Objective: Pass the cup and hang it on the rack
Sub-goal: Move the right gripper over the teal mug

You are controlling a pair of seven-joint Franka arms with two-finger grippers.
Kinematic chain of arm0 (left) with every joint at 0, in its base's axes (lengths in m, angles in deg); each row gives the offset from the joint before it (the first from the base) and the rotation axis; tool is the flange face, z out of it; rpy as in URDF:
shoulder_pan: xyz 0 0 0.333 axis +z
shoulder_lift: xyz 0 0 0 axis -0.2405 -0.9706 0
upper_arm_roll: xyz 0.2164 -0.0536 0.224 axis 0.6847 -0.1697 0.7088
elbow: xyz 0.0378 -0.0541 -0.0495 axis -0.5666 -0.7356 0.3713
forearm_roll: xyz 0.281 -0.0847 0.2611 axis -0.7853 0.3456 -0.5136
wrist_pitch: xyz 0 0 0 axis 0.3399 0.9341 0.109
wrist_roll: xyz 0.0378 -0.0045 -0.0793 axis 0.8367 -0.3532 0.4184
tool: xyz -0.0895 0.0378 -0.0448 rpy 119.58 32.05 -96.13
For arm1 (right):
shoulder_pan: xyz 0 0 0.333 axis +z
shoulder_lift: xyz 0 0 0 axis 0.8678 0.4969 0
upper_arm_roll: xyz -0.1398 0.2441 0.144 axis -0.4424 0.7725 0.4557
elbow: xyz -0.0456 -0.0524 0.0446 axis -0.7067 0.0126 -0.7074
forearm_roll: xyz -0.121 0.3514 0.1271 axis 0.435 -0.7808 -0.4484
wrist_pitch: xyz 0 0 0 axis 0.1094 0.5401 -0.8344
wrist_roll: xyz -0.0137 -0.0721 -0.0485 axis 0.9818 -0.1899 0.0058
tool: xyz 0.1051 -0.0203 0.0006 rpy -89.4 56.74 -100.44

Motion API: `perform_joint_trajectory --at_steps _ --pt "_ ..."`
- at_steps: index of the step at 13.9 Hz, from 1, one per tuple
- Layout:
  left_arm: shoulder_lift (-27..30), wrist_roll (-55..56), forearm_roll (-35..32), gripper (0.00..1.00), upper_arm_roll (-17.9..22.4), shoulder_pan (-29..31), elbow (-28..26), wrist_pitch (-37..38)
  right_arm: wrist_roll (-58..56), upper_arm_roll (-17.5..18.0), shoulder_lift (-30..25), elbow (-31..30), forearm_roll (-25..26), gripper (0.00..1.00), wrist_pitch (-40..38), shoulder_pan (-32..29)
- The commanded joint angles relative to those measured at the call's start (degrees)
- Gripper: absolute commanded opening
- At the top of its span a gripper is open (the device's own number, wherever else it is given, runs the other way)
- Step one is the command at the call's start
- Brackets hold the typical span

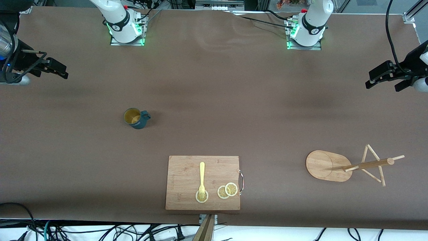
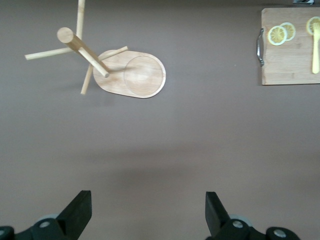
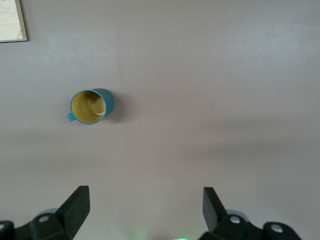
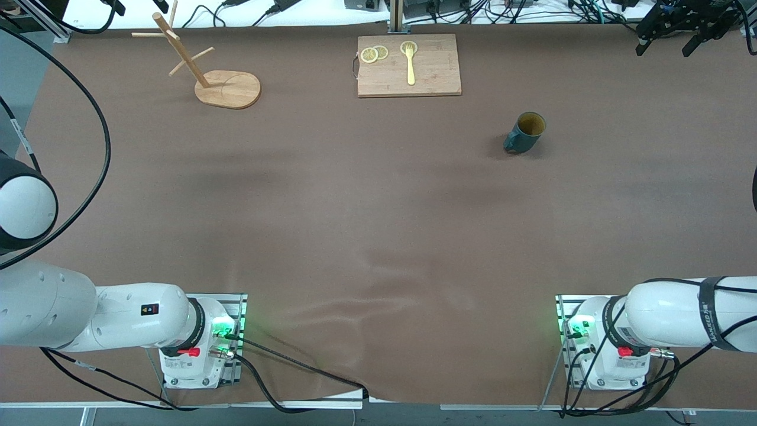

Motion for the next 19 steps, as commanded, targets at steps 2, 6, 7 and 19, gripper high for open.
perform_joint_trajectory --at_steps 2,6,7,19 --pt "-0.22 -1.02 -0.93 1.0 -0.13 0.26 1.17 1.15 1.99 -0.61 -0.01 0.52 1.82 1.0 0.04 0.73" --pt "-0.48 -1.02 -0.84 1.0 -0.22 0.26 1.0 1.24 2.17 -0.61 -0.1 0.44 1.57 1.0 0.31 0.64" --pt "-0.66 -0.85 -1.18 1.0 -0.22 0.26 1.0 1.24 2.08 -0.61 -0.1 0.44 1.48 1.0 0.14 0.64" --pt "-1.54 1.26 -0.57 1.0 -0.48 2.01 1.35 1.15 -1.33 -0.35 -0.01 0.0 1.13 1.0 -0.83 0.73"
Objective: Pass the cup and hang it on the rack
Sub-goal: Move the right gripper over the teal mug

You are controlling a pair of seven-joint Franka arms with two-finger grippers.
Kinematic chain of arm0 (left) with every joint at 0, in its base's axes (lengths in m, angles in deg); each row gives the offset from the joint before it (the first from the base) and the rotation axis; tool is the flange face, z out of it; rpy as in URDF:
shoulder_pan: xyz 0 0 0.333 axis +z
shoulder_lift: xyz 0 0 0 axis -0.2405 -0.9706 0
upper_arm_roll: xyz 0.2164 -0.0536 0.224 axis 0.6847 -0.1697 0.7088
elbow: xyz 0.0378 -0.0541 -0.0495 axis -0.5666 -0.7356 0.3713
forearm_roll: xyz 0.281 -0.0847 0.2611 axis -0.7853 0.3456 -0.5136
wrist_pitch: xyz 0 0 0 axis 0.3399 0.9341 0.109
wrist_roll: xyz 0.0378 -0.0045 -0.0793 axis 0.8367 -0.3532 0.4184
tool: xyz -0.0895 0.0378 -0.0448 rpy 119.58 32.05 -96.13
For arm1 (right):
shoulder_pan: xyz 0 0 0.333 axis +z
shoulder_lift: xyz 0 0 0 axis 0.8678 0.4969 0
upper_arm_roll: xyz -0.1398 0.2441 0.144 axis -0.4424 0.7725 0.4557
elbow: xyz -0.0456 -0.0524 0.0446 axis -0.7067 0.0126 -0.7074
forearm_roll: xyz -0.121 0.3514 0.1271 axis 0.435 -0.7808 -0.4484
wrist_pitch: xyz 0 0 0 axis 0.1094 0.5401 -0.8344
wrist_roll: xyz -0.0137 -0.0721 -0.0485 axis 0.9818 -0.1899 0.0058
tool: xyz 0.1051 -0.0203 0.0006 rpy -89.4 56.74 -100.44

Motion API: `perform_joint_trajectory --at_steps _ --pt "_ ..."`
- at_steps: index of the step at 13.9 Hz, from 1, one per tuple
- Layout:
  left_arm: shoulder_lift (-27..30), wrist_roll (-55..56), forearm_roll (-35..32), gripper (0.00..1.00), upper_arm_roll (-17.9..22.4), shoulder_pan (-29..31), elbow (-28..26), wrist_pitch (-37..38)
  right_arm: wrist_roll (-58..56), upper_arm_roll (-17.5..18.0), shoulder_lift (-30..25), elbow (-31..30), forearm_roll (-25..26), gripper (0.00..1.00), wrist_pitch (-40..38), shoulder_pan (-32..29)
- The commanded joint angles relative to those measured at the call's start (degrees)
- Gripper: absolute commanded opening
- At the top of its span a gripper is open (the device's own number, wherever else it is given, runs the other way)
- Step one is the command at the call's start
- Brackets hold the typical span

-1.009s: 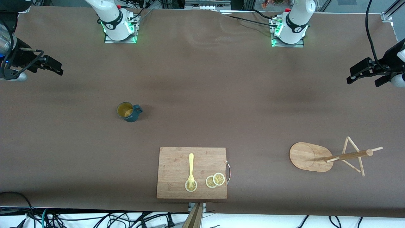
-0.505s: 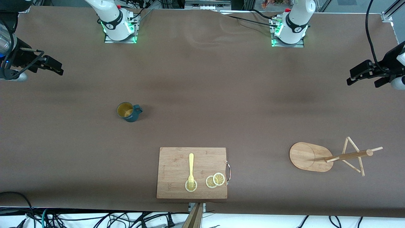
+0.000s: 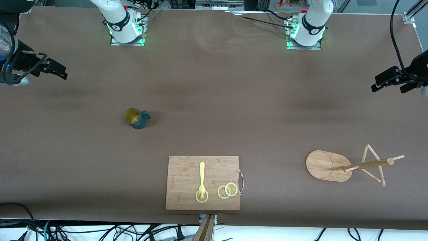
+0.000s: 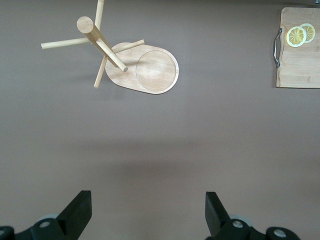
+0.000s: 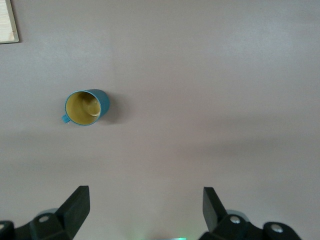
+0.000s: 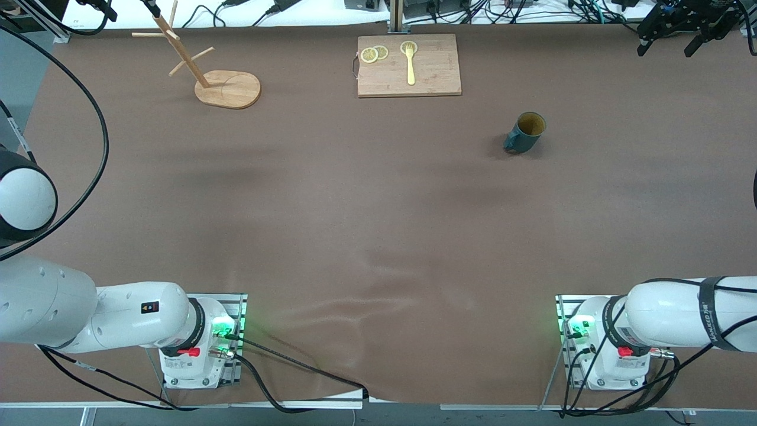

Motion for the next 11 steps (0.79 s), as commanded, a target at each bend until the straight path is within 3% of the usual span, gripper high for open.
perform_joint_trajectory --at_steps 1,5,8,11 --pt "-0.03 0.29 -0.36 1.0 -0.63 -0.18 2.05 0.81 -2.7 -0.15 0.28 0.08 0.11 1.0 -1.27 0.54" --pt "-0.11 -0.06 -0.89 1.0 -1.34 -0.62 2.41 0.63 -2.97 -0.42 4.93 0.52 -4.1 1.0 -1.27 0.37" --pt "0.15 0.03 -0.01 1.0 -1.25 -0.53 4.41 0.98 -2.97 0.11 8.79 0.43 -3.58 1.0 -1.89 2.37" --pt "0.15 -0.06 1.83 1.0 -1.43 -0.53 4.96 2.12 -2.44 0.02 15.73 0.26 5.98 1.0 3.71 9.67"
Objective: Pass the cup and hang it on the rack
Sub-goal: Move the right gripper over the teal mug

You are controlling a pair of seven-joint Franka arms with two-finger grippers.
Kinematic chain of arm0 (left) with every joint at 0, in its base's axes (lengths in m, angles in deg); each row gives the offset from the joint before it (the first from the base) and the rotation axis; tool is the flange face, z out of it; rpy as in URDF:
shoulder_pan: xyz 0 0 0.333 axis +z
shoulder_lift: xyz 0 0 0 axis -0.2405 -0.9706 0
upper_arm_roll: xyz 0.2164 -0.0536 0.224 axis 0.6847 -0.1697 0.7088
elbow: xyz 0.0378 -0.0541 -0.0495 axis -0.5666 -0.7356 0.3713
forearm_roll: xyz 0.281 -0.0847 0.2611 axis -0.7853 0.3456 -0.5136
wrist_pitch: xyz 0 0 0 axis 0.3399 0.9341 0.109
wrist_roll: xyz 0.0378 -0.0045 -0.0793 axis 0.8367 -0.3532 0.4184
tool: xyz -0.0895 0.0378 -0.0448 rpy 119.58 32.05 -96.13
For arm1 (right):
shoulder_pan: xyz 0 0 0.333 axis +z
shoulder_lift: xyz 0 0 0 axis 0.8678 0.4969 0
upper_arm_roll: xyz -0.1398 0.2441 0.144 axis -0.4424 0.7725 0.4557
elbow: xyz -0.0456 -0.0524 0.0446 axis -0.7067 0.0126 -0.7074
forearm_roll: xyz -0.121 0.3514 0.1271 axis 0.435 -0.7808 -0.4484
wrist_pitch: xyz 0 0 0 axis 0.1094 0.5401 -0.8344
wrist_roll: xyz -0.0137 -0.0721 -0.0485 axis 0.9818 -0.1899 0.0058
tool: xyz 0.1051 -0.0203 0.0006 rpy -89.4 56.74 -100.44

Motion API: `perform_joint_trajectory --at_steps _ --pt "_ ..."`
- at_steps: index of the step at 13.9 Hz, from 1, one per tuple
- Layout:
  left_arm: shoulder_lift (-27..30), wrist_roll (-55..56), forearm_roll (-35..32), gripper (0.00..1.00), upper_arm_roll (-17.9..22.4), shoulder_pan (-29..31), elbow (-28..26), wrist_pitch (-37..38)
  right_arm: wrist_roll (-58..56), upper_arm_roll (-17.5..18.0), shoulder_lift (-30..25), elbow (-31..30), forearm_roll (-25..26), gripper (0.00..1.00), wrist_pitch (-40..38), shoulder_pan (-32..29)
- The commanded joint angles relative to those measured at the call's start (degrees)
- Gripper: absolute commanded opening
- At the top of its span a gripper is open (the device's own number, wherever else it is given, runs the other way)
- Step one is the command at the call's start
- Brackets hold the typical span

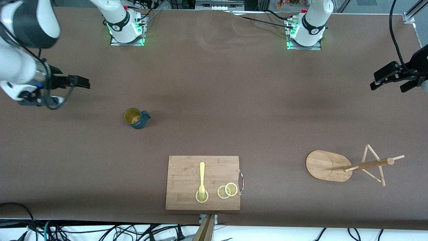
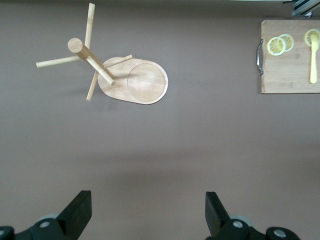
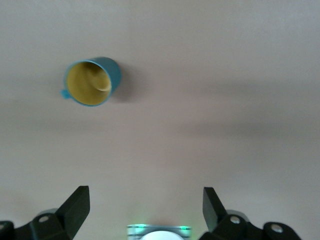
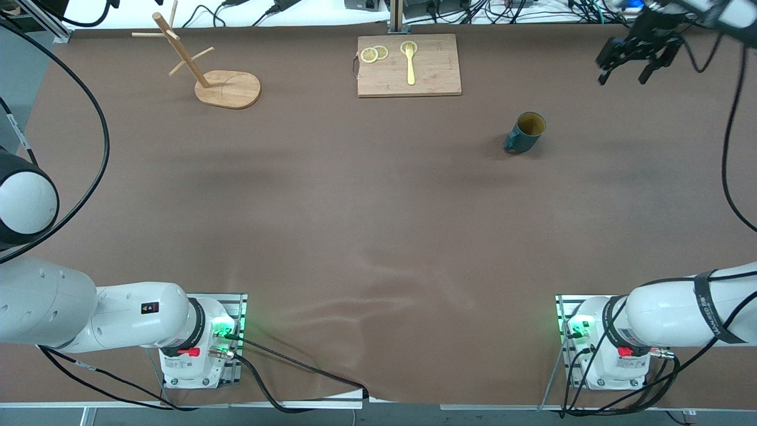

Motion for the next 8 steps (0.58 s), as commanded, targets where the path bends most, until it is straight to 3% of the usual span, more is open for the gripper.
perform_joint_trajectory --at_steps 1,8 --pt "-0.26 0.03 1.09 1.0 -0.27 -0.1 1.71 1.78 -0.56 -0.19 4.94 0.09 4.49 1.0 5.67 4.45" --pt "-1.32 -0.32 1.35 1.0 0.0 0.69 1.63 -0.15 -6.8 0.16 7.67 -13.96 3.7 0.94 33.36 5.34"
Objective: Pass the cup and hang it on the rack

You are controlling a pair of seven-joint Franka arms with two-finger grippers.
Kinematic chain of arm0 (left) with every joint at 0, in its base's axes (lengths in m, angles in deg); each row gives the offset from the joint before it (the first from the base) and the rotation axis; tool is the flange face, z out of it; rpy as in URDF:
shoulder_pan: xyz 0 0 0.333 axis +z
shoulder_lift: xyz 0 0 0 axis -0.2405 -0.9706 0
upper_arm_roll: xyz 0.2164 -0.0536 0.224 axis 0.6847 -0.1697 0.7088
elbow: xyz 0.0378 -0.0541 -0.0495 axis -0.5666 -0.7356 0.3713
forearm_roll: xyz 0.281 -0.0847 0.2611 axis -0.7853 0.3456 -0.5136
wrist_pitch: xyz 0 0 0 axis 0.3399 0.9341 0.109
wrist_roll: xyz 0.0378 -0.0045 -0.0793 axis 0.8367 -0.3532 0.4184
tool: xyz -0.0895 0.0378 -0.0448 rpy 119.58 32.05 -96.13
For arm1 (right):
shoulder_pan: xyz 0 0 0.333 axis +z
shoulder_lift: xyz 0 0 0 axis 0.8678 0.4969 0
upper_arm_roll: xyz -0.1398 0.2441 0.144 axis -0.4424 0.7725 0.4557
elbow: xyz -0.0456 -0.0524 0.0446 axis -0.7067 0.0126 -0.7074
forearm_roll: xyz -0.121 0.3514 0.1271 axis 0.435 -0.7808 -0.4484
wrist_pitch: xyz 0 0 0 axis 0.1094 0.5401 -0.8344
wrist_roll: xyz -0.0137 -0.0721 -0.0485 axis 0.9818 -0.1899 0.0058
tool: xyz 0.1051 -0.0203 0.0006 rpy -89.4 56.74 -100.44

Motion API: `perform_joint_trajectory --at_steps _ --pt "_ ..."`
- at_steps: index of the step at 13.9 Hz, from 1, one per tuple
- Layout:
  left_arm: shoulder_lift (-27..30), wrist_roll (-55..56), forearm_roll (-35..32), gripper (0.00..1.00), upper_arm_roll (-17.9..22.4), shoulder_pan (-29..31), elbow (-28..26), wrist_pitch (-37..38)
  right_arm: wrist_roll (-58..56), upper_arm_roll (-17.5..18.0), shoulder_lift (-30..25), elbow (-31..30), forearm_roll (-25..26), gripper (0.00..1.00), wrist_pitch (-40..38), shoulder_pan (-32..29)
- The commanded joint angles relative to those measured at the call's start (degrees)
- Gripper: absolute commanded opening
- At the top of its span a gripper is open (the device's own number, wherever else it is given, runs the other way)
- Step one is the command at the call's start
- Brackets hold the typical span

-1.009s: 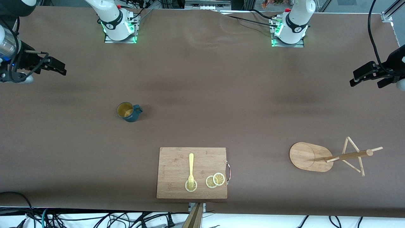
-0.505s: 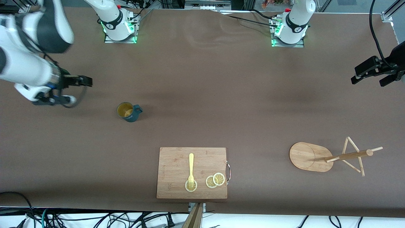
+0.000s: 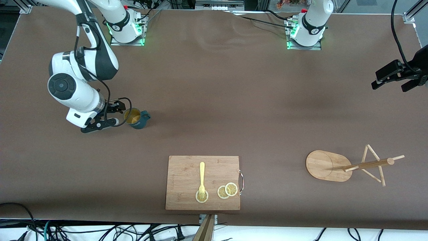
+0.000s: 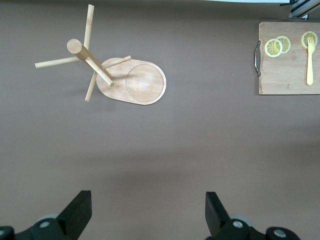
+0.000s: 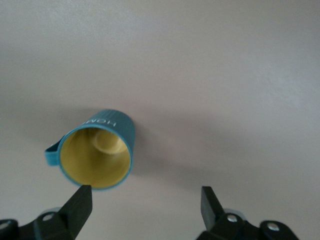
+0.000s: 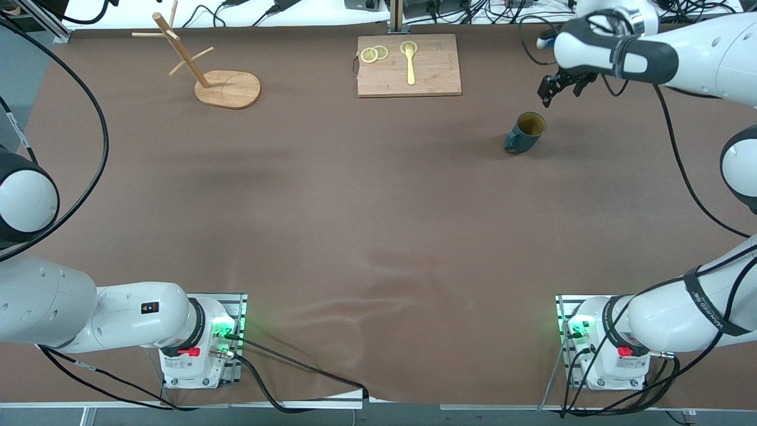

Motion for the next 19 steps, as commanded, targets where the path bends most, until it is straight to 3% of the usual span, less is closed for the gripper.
perform_joint_trajectory --at_steps 1,4,5,6,8,9,14,17,19 --pt "-0.74 -0.32 1.07 1.0 -0.12 0.44 1.28 -0.06 -0.84 0.07 -1.14 -6.09 -0.11 0.93 5.73 -0.28" --pt "-0.74 -0.32 1.07 1.0 -0.21 0.44 1.28 -0.06 -0.84 0.07 -0.18 -11.18 -0.11 0.8 14.14 -0.28" --pt "-0.74 -0.32 1.07 1.0 -0.21 0.44 1.37 -0.06 -0.84 -0.01 1.4 -11.46 -0.11 0.7 16.44 -0.37" --pt "-0.74 -0.32 1.07 1.0 -0.12 0.44 1.37 -0.06 -0.84 -0.01 2.98 -11.2 -0.11 0.57 18.03 -0.54" --pt "-0.74 -0.23 1.07 1.0 -0.21 0.44 1.28 -0.06 0.65 -0.01 4.22 -11.2 -0.28 0.15 20.15 -0.72" --pt "-0.74 -0.23 1.07 1.0 -0.12 0.44 1.37 -0.06 1.27 -0.01 3.35 -11.2 -0.29 0.0 19.55 -0.63" --pt "-0.74 -0.23 1.07 1.0 -0.21 0.44 1.37 -0.06 3.03 0.16 1.51 -7.79 -0.29 0.0 12.9 -0.46" --pt "-0.74 -0.23 1.07 1.0 -0.21 0.35 1.37 -0.06 7.66 2.87 1.76 4.4 -2.47 0.0 -5.63 0.15" --pt "-0.74 -0.23 1.07 1.0 -0.21 0.35 1.37 -0.06 15.82 5.16 2.02 10.3 -6.24 0.0 -11.29 1.55"
